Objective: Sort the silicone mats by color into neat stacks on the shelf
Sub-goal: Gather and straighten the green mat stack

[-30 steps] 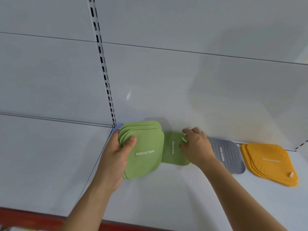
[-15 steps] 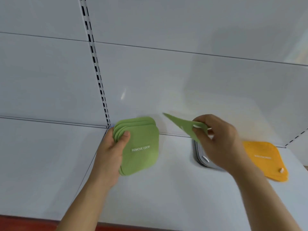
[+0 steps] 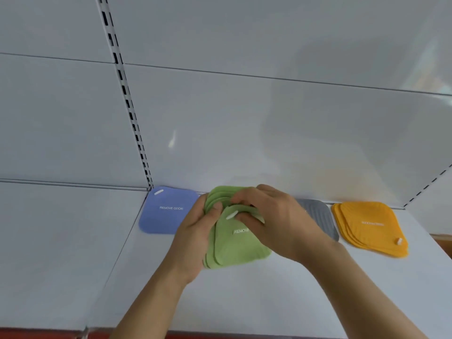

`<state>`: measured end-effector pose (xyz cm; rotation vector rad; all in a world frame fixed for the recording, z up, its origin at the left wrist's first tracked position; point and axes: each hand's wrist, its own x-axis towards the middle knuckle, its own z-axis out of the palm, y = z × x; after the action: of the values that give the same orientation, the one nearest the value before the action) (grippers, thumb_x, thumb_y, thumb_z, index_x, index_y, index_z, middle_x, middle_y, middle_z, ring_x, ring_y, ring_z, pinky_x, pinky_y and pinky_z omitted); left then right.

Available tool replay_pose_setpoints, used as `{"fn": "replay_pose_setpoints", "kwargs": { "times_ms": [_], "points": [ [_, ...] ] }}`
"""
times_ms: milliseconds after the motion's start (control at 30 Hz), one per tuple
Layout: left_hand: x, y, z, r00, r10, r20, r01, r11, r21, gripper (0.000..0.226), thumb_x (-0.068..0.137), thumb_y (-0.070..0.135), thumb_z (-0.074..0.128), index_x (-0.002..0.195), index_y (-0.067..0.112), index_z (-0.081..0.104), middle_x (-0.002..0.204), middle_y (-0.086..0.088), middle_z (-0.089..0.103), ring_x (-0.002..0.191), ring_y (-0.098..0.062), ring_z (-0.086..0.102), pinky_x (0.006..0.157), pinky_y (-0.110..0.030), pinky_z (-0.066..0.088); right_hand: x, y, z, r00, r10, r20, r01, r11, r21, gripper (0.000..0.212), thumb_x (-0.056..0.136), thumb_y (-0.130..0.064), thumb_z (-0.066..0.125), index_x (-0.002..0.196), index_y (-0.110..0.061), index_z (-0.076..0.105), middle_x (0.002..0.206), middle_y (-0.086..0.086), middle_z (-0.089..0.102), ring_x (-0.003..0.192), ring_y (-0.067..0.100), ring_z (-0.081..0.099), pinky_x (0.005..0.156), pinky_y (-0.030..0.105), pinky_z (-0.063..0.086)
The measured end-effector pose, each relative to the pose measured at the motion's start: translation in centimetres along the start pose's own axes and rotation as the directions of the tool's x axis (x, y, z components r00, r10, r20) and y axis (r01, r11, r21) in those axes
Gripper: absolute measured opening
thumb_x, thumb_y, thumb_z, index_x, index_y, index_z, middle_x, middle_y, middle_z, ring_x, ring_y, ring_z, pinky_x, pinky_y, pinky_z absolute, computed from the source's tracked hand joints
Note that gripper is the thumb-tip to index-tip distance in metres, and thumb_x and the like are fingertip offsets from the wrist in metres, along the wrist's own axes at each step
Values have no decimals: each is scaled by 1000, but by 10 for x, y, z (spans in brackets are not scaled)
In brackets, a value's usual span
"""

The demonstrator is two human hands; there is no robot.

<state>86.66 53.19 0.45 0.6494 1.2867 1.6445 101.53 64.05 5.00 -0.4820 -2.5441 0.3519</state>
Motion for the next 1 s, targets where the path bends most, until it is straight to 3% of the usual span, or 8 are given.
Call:
{"fn": "replay_pose_setpoints", "kwargs": {
  "times_ms": [133, 267, 367, 433, 533, 700, 833, 1000],
  "points": [
    [-2, -2, -4, 992, 94, 78, -106, 981, 163, 36, 101, 46, 60, 129, 25, 68, 130, -4, 73, 127, -27, 66, 108, -54, 50, -10, 8, 14, 996, -3, -94, 10, 998, 70, 18, 88, -19, 75, 106, -19, 71, 92, -21, 58, 86, 1, 54, 74, 17, 46],
    [-4, -5, -3, 980, 169, 100, -192, 934, 300, 43, 92, 37, 73, 133, 27, 61, 128, 5, 73, 123, -15, 67, 108, -45, 51, -15, 2, 25, 982, 11, -188, 7, 996, 93, 34, 88, -17, 78, 120, -19, 65, 112, -11, 62, 104, 13, 60, 86, 24, 50],
    [-6, -10, -7, 972, 215, 95, -235, 913, 333, 39, 93, 33, 70, 131, 26, 61, 126, 6, 74, 122, -13, 68, 108, -43, 50, -29, 10, 28, 928, 321, -188, -278, 935, 222, 76, 81, -36, 85, 145, -29, 46, 142, -17, 47, 134, 4, 47, 108, 21, 41],
    [-8, -11, -9, 968, 226, 109, -250, 909, 333, 39, 93, 30, 69, 131, 24, 61, 126, 5, 74, 122, -14, 68, 106, -38, 50, -41, 14, 28, 844, 535, 33, -458, 688, 562, 87, 76, -42, 88, 149, -33, 41, 145, -19, 53, 136, 4, 50, 111, 26, 43],
    [-11, -11, -10, 957, 250, 149, -288, 886, 362, 39, 94, 28, 70, 131, 24, 59, 125, 5, 73, 120, -14, 68, 100, -28, 52, -54, 10, 33, 829, 516, 216, -450, 386, 805, 40, 90, -17, 79, 127, -24, 66, 123, 1, 75, 117, 22, 70, 101, 48, 54],
    [-14, -17, -13, 958, 235, 165, -284, 860, 424, 44, 91, 34, 75, 131, 32, 57, 127, 6, 71, 123, -18, 67, 105, -43, 52, -62, -5, 41, 775, 627, -77, -371, 552, 747, 21, 96, -10, 71, 104, -30, 74, 100, 0, 79, 97, 21, 74, 86, 49, 57],
    [-16, -30, -10, 968, 241, 66, -249, 899, 361, 35, 90, 24, 70, 123, 31, 61, 122, -2, 73, 119, -25, 68, 107, -56, 50, -70, -6, 51, 703, 707, -77, -407, 488, 772, 13, 89, -22, 79, 100, -27, 77, 94, 2, 78, 92, 27, 72, 85, 54, 57],
    [-14, -39, -1, 975, 220, -10, -203, 916, 345, 33, 85, 16, 62, 109, 39, 63, 111, 3, 76, 110, -20, 71, 102, -53, 53, -72, -7, 52, 697, 717, 30, -460, 415, 785, 26, 87, -10, 80, 107, -23, 69, 97, -8, 78, 93, 10, 73, 76, 20, 54]
  ]
}}
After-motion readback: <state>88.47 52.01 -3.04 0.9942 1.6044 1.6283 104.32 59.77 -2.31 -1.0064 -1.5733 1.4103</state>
